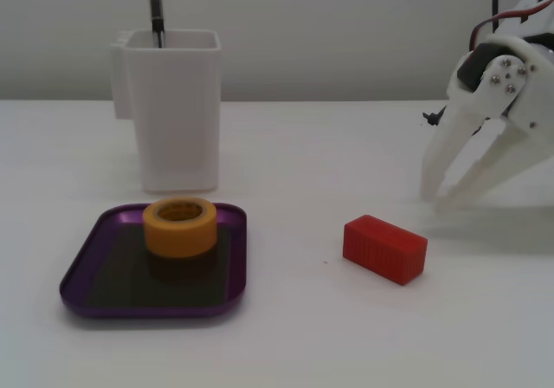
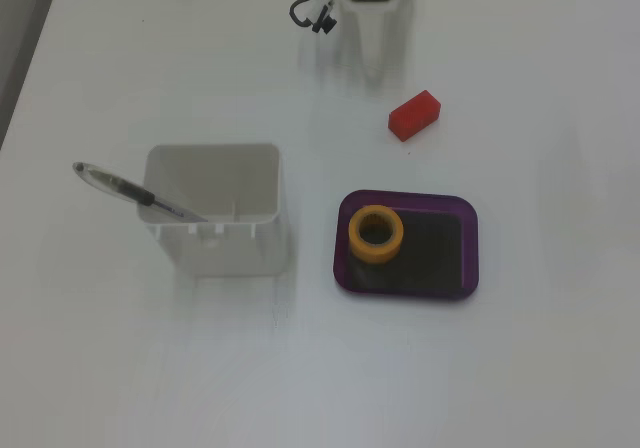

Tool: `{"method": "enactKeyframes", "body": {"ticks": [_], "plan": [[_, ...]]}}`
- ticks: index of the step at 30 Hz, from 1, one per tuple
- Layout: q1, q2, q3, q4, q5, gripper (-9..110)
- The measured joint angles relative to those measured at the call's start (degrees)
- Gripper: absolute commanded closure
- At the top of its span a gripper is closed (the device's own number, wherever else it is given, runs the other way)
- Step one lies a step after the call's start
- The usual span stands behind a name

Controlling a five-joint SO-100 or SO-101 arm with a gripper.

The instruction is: Pick up the red cube and place it in the box.

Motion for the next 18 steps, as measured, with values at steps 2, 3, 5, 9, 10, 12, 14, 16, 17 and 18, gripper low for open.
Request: {"method": "enactKeyframes", "body": {"ticks": [2,3,5,9,10,12,14,16,17,18], "plan": [[0.00,0.00,0.00,0.00,-0.18,102],[0.00,0.00,0.00,0.00,-0.35,102],[0.00,0.00,0.00,0.00,-0.35,102],[0.00,0.00,0.00,0.00,-0.35,102],[0.00,0.00,0.00,0.00,-0.35,102],[0.00,0.00,0.00,0.00,-0.35,102],[0.00,0.00,0.00,0.00,-0.35,102],[0.00,0.00,0.00,0.00,-0.35,102],[0.00,0.00,0.00,0.00,-0.35,102],[0.00,0.00,0.00,0.00,-0.35,102]]}}
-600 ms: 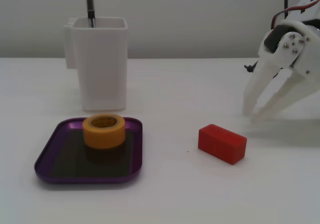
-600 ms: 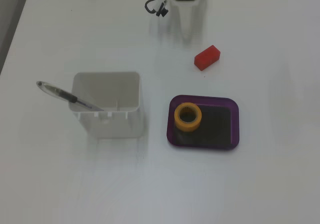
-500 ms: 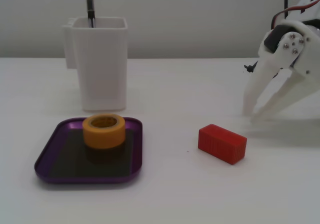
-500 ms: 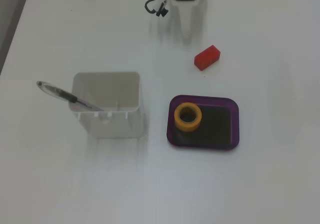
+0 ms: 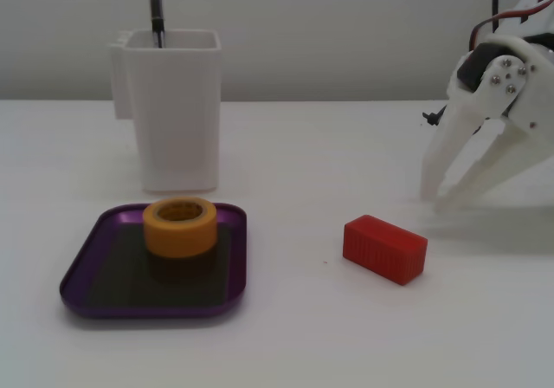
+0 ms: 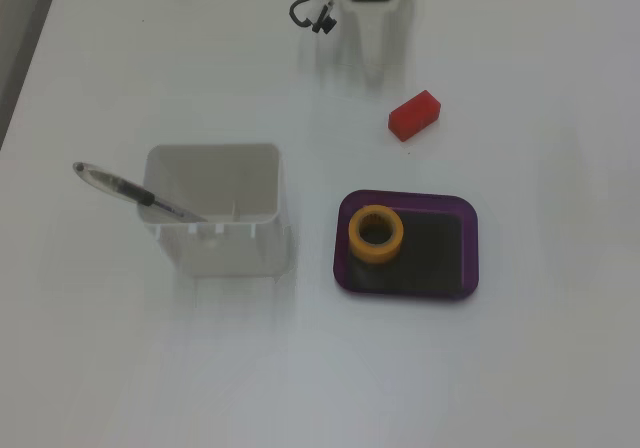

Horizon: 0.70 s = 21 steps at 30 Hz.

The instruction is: Pick up the red cube and place it in the box.

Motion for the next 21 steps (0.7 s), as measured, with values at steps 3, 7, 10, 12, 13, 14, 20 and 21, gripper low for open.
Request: {"method": "enactKeyframes", "body": {"ticks": [3,7,10,12,13,14,20,21], "plan": [[0.09,0.00,0.00,0.00,0.00,102],[0.18,0.00,-3.69,-2.46,0.00,102],[0.18,-0.09,-7.82,-5.01,0.00,102],[0.18,-0.79,-11.25,-6.33,-0.18,102],[0.18,-1.58,-12.48,-6.77,-0.26,102],[0.18,-2.99,-13.80,-6.86,-0.26,102],[-0.09,-20.13,-22.76,-6.86,-6.24,92],[-0.09,-24.26,-24.79,-6.86,-7.47,90]]}}
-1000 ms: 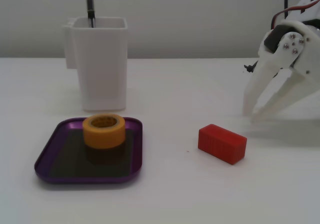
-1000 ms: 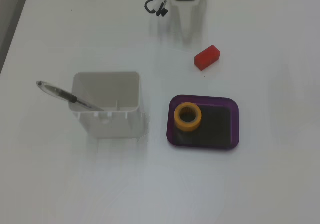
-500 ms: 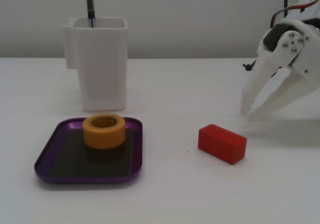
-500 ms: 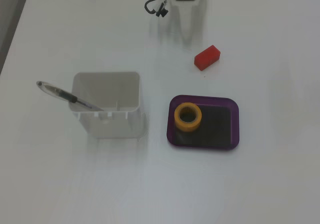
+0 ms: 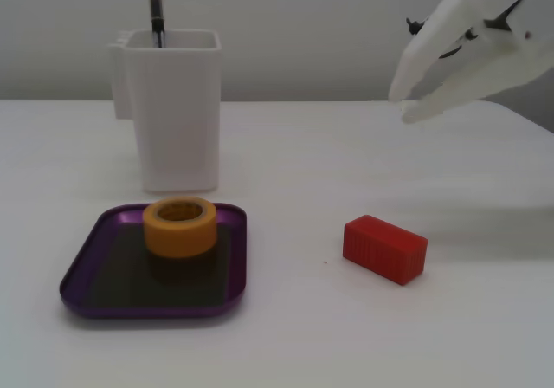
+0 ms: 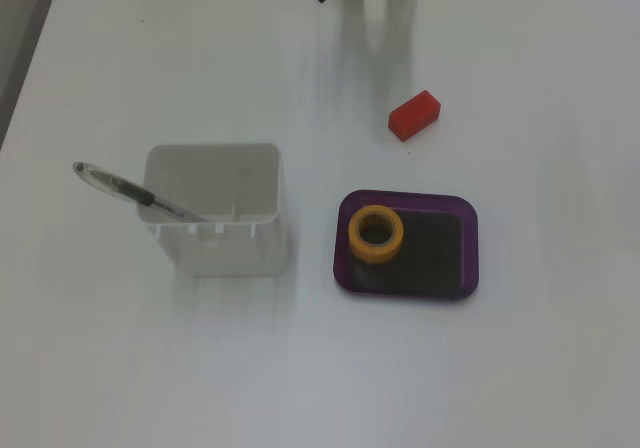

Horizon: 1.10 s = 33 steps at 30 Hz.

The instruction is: Pick up the red cube and place it in the box.

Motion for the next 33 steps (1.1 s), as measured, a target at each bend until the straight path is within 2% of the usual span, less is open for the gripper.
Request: {"method": "enactKeyframes", "body": {"ticks": [5,15,25,33], "plan": [[-1.58,-22.24,-11.95,2.11,-5.19,84],[-12.39,-55.81,-35.95,10.55,-6.94,83],[-13.27,-74.36,-44.30,9.93,-8.09,84],[-12.74,-79.19,-44.30,4.66,-9.84,87]]}}
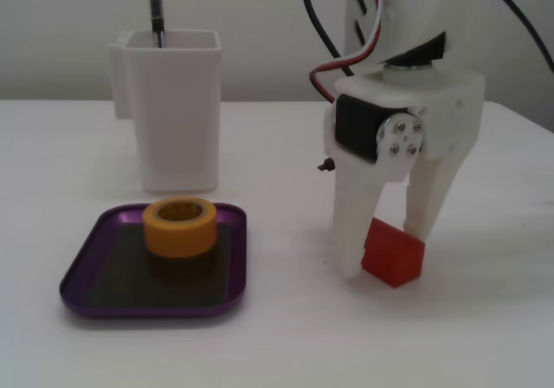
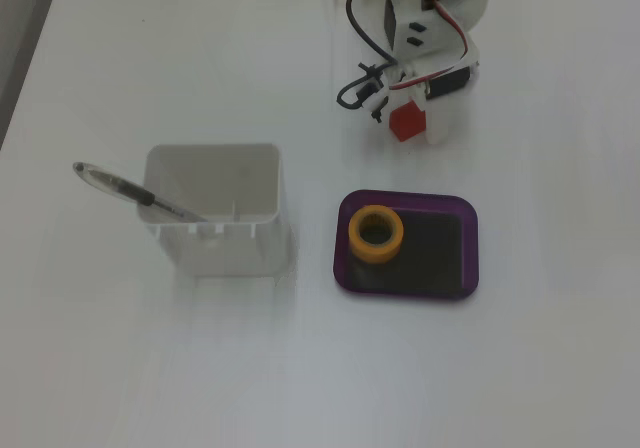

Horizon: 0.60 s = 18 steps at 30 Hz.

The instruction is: Pick up the red cube and place it in the box.

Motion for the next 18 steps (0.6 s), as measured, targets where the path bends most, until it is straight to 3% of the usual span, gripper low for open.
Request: {"method": "enactKeyframes", "body": {"ticks": [5,18], "plan": [[0.09,-1.49,-0.44,-1.05,-0.09,103],[-0.88,2.90,-6.06,6.24,0.00,102]]}}
